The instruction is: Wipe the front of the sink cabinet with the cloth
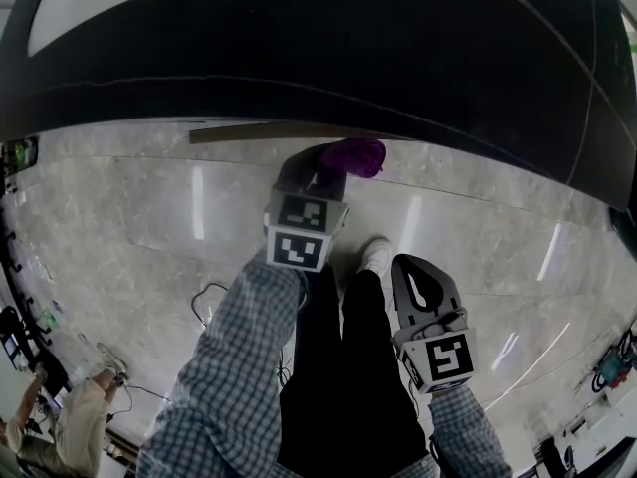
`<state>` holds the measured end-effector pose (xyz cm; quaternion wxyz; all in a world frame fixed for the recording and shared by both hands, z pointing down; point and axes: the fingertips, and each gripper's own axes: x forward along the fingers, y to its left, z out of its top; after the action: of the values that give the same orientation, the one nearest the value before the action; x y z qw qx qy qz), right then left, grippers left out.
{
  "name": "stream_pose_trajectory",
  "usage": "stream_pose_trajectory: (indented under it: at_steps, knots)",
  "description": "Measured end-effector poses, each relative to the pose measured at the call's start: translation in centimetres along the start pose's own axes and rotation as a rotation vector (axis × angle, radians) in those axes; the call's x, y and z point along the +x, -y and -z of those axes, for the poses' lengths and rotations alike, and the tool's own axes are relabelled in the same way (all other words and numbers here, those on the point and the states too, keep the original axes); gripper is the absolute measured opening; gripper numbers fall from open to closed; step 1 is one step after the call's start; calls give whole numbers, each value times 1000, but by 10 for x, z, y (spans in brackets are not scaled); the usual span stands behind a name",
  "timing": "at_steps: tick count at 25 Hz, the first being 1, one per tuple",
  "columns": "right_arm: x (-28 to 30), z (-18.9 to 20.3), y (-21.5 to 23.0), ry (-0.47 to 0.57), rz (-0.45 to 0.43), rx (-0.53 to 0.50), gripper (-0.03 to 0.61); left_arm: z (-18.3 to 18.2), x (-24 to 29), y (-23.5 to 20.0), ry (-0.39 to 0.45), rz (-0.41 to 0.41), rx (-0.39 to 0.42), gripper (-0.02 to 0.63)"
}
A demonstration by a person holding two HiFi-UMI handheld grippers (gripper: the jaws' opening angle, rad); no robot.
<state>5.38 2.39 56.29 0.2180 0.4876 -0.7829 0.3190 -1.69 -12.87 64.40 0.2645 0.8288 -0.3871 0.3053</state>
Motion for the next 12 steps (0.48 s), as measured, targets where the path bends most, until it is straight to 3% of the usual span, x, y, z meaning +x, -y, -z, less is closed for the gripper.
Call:
stream_pose_trajectory:
  at_steps: [12]
  knots:
    - [17,-6,-23,-13,-44,-47,18,27,-30,-71,-24,-113,-28,69]
